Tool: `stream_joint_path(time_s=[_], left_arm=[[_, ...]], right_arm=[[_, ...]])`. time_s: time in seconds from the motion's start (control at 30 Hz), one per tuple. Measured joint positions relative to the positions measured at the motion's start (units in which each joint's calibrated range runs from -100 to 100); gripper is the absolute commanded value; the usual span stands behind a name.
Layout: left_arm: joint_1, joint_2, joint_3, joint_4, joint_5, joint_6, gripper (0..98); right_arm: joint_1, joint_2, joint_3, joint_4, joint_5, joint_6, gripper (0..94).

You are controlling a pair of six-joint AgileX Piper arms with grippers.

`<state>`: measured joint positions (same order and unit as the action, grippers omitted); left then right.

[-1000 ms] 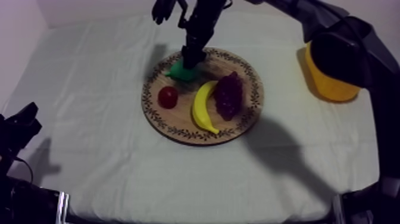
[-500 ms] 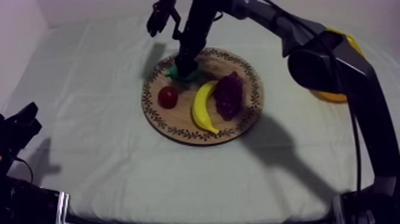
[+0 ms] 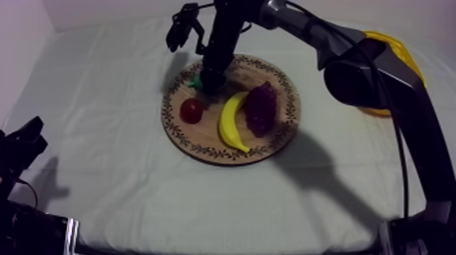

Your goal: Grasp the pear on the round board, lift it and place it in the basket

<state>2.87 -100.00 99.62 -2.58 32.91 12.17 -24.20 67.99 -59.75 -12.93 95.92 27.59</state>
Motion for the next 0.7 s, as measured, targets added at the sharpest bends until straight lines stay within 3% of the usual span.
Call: stream_joint_path(time_s=[0.23, 0.7], left_arm=[[0.00, 0.00, 0.00, 0.00, 0.00, 0.00, 0.1], [0.00, 0.00, 0.00, 0.00, 0.00, 0.00, 0.1]], right_arm=[[0.57, -0.12, -1.02, -0.32, -0.17, -0.14, 32.1], [2.74, -16.92, 14.15, -1.22, 0.11, 1.01, 30.2]])
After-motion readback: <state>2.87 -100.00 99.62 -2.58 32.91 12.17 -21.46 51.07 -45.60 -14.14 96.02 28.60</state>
